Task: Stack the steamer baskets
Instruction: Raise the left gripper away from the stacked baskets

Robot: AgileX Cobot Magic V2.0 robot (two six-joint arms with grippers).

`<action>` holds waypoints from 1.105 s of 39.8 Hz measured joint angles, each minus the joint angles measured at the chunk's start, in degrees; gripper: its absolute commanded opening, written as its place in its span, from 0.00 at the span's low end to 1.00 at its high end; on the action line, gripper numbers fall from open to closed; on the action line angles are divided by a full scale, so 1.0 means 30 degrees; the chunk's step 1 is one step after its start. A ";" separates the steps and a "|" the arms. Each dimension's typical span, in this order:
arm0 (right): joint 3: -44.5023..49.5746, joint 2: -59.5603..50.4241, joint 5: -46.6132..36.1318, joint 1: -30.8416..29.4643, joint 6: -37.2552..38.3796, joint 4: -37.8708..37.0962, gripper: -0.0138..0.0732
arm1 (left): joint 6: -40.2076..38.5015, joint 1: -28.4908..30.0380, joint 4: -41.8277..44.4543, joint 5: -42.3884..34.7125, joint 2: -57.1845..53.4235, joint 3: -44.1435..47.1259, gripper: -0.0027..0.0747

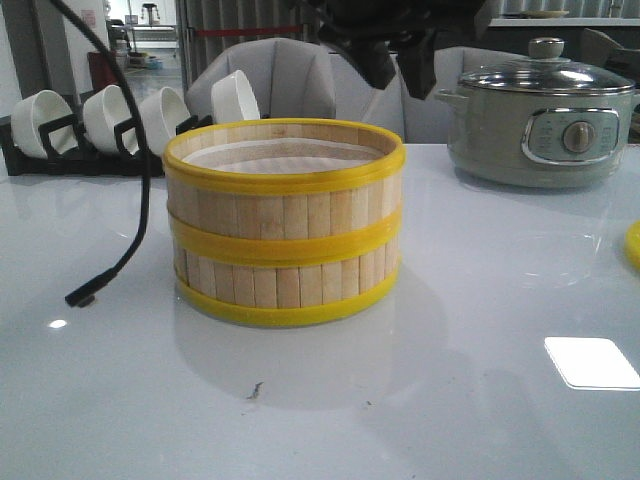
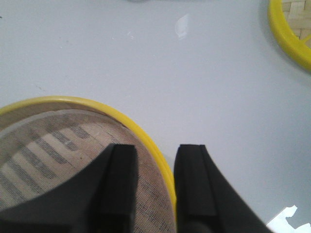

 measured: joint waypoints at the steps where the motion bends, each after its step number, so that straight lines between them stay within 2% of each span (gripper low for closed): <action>1: 0.0000 0.0000 0.0034 0.0000 0.0000 0.0000 0.62 | 0.0000 0.0044 0.0032 0.0000 -0.0057 -0.0048 0.15; 9: 0.0000 0.0000 0.0034 0.0000 0.0000 0.0000 0.62 | 0.0000 0.1226 -0.0105 0.0074 -0.1849 -0.0178 0.16; 23: 0.0000 0.0000 0.0034 0.0000 0.0000 0.0000 0.62 | 0.0000 0.6199 -0.0489 0.0356 -0.7339 0.0642 0.16; 30: 0.0000 0.0000 0.0034 0.0000 0.0000 0.0035 0.62 | 0.0000 0.9283 -0.1560 -0.0631 -1.0817 0.3870 0.16; 36: 0.0000 0.0000 0.0034 0.0000 0.0000 0.0310 0.62 | 0.0000 1.1496 -0.2381 -0.2007 -1.4338 0.8019 0.16; 44: 0.0000 0.0000 0.0034 0.0000 0.0000 0.0644 0.62 | 0.0000 1.2093 -0.2585 -0.3577 -1.8932 1.3844 0.16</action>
